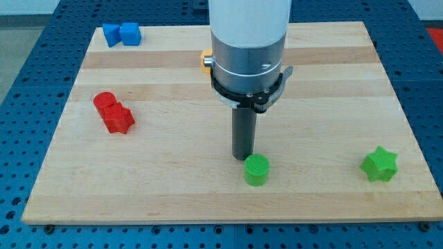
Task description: Move green circle towards bottom middle of the board
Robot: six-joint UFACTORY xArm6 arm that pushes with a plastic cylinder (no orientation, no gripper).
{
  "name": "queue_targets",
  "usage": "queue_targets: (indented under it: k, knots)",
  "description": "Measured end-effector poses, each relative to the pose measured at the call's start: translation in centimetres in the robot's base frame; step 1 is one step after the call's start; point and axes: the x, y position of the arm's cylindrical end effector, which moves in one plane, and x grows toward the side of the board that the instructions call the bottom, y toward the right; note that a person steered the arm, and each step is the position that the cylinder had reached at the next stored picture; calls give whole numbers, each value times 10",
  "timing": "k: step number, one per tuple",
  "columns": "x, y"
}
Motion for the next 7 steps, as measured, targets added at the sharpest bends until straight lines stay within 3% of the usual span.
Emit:
queue_targets:
  k: [1, 2, 3, 4, 5, 7]
  knots:
    - [-48, 1]
    - [-78, 50]
    - [-84, 141]
    - [-83, 236]
    - [-55, 322]
    - [-14, 303]
